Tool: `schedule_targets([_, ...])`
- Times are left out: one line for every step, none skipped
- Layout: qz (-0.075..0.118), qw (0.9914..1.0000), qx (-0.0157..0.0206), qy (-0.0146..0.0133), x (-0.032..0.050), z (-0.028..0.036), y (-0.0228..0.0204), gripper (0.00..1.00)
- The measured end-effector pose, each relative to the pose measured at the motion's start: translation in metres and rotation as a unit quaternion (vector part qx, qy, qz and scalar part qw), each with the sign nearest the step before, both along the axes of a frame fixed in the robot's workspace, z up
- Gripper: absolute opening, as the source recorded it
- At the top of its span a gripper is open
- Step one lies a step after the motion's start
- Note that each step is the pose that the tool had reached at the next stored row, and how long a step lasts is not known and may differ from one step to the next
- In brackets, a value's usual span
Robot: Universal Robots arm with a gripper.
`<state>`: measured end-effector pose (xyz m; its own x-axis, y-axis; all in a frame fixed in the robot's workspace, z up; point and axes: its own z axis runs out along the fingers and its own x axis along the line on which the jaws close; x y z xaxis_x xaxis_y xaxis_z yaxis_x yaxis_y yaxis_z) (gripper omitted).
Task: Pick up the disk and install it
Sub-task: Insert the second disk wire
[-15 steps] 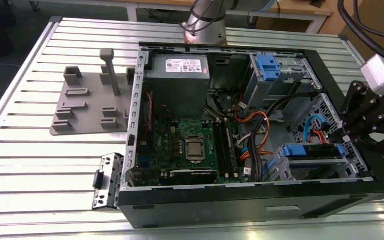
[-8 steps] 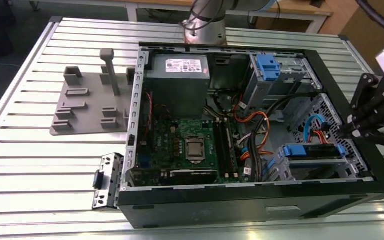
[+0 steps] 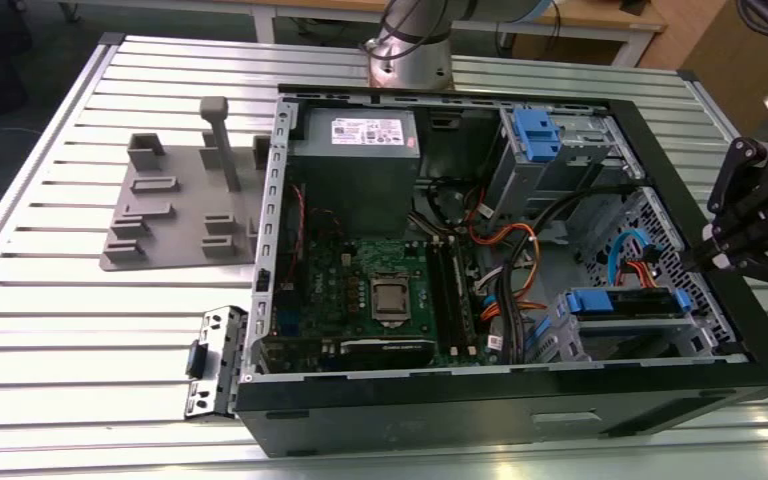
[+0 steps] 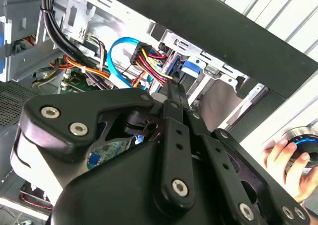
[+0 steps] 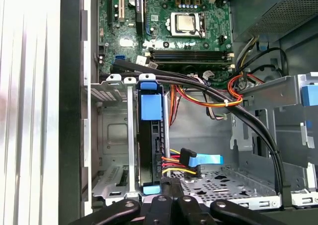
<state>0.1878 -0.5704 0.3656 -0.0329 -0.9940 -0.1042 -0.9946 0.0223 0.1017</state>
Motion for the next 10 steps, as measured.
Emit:
schedule_targets([0.000,1.00000,0.0000,0.0000,0.0000,0.0001,0.0000,0.10])
schedule_targets([0.000,1.00000,0.0000,0.0000,0.0000,0.0001,0.0000,0.10])
schedule_targets([0.000,1.00000,0.0000,0.0000,0.0000,0.0001,0.0000,0.10])
schedule_targets([0.000,1.00000,0.0000,0.0000,0.0000,0.0001,0.0000,0.10])
schedule_targets([0.000,1.00000,0.0000,0.0000,0.0000,0.0002,0.0000,0.10])
schedule_targets([0.000,1.00000,0.0000,0.0000,0.0000,0.0002,0.0000,0.11])
schedule_targets([0.000,1.00000,0.0000,0.0000,0.0000,0.0003,0.0000,0.11])
schedule_targets([0.000,1.00000,-0.0001,0.0000,0.0000,0.0003,0.0000,0.17])
schedule_targets([0.000,1.00000,-0.0001,0.0000,0.0000,0.0003,0.0000,0.17])
schedule_targets([0.000,1.00000,0.0000,0.0000,0.0000,0.0004,0.0000,0.23])
